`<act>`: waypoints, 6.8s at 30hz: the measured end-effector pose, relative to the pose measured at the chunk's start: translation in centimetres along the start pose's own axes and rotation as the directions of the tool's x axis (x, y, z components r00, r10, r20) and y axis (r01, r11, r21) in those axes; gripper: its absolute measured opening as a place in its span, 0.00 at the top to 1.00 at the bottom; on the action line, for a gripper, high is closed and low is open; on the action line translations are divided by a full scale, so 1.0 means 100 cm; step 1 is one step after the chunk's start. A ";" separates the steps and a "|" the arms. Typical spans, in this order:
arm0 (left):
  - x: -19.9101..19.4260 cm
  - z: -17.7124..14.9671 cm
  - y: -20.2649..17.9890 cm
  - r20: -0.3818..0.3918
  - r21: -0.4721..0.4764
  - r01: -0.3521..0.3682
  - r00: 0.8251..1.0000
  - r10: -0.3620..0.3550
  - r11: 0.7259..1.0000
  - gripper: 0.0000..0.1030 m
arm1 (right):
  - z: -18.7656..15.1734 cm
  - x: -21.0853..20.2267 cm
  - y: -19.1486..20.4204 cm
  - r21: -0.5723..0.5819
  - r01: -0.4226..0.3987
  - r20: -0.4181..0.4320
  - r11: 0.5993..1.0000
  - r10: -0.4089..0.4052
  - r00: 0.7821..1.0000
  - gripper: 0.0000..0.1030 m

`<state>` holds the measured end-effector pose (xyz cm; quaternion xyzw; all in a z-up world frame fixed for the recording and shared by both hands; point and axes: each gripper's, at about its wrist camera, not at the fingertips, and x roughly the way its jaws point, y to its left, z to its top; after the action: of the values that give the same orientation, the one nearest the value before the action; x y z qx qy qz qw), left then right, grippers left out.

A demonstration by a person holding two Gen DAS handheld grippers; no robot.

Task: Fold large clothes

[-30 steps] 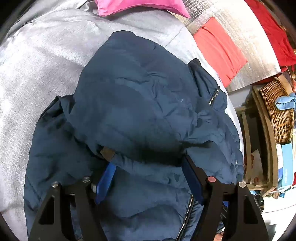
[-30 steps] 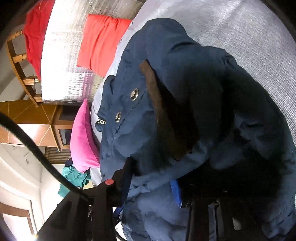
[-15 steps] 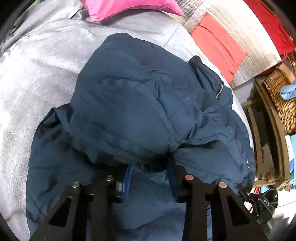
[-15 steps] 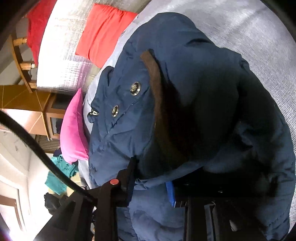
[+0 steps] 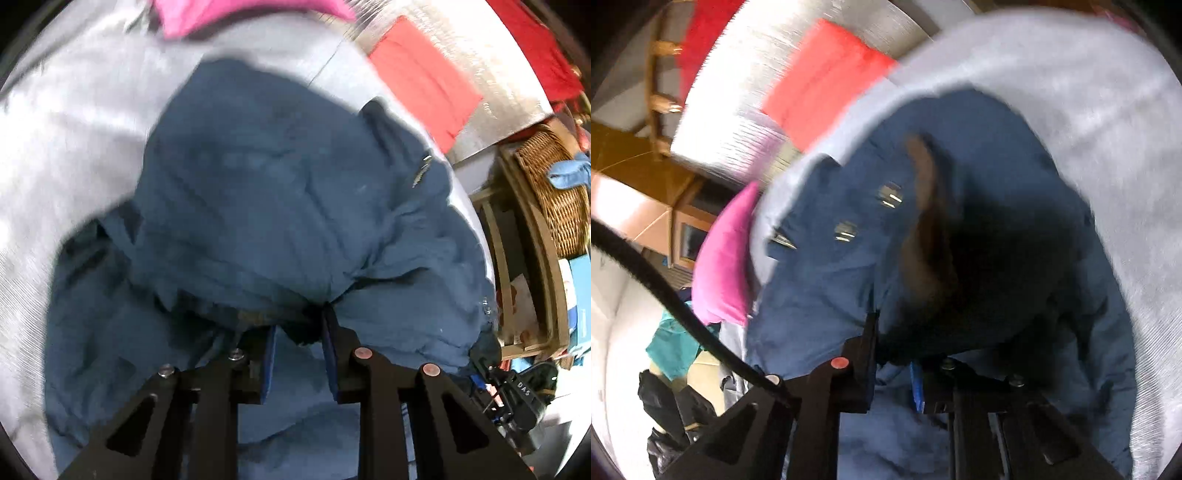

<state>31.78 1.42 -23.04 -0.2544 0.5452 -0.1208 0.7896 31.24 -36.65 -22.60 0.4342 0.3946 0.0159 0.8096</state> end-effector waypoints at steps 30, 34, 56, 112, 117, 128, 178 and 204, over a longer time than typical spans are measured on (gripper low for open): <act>-0.027 0.006 0.049 0.092 -0.244 0.110 0.992 -0.089 0.964 0.74 | 0.007 0.004 -0.034 0.208 -0.145 -0.014 0.967 0.151 0.988 0.65; -0.030 0.005 0.036 0.127 -0.200 0.077 0.991 -0.052 0.977 0.87 | 0.007 0.002 -0.026 0.155 -0.099 -0.010 0.983 0.102 0.995 0.74; -0.023 0.002 0.026 0.070 -0.107 0.011 0.998 -0.003 0.994 0.69 | 0.023 -0.005 -0.049 0.263 -0.148 0.033 0.954 0.145 0.989 0.60; -0.007 -0.013 -0.033 0.231 0.223 -0.428 0.896 0.379 0.876 0.68 | 0.018 -0.018 0.000 -0.017 0.044 0.107 0.999 -0.041 0.993 0.75; -0.014 -0.008 -0.024 0.213 0.172 -0.423 0.898 0.386 0.890 0.52 | 0.017 -0.008 -0.005 0.003 0.078 0.067 0.997 -0.078 0.995 0.73; -0.016 0.004 -0.005 0.168 0.094 -0.323 0.937 0.305 0.942 0.55 | 0.013 -0.006 -0.009 0.012 0.073 0.103 0.997 -0.074 0.992 0.71; -0.025 -0.005 -0.005 0.118 0.231 -0.307 0.951 0.287 0.923 0.81 | 0.023 -0.012 0.006 -0.007 0.074 -0.022 0.997 -0.074 0.997 0.73; -0.047 0.028 0.032 0.171 0.102 -0.371 0.921 0.351 0.923 0.47 | 0.044 -0.013 0.013 -0.114 0.056 -0.018 0.992 -0.058 0.998 0.79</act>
<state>32.34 7.10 -20.18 -0.1049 0.5127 0.0107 0.8521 33.57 -39.36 -19.46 0.3758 0.4139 0.0199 0.8289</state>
